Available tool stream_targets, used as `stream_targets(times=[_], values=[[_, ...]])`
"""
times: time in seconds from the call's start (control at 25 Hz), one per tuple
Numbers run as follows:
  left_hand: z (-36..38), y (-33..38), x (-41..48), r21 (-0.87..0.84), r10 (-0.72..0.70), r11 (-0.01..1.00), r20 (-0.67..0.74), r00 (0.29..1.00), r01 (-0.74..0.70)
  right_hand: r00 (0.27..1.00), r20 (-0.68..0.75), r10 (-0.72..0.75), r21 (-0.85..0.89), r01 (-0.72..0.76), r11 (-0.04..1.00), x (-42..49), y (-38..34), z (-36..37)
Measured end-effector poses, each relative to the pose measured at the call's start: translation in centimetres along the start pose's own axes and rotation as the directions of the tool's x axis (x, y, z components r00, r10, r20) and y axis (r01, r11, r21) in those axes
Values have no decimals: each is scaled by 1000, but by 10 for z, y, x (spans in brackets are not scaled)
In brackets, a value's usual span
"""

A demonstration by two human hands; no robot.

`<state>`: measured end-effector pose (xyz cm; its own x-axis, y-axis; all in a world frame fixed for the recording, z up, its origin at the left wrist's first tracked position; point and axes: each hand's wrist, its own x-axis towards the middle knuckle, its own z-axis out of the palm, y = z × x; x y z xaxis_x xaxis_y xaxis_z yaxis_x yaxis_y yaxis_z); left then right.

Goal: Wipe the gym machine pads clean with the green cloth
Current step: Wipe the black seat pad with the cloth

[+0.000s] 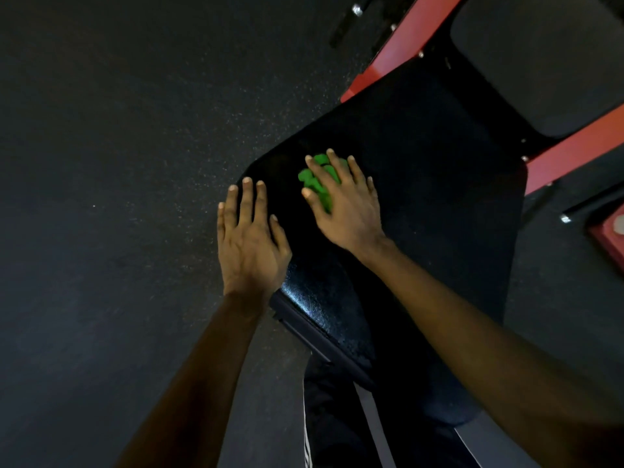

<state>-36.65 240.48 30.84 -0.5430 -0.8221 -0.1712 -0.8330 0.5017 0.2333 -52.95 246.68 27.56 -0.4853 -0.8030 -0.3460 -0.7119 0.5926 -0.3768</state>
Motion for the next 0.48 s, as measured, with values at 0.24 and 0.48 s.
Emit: stream_targets(times=[0.24,0.48], values=[[-11,3,19,116,145,981,87,986,-154,998,-12,55,51,-54,997,-11,4,-5],[-1,7,35,187,233,946,183,955,-266,993,-116,15,69,-7,998,-11,15,2]])
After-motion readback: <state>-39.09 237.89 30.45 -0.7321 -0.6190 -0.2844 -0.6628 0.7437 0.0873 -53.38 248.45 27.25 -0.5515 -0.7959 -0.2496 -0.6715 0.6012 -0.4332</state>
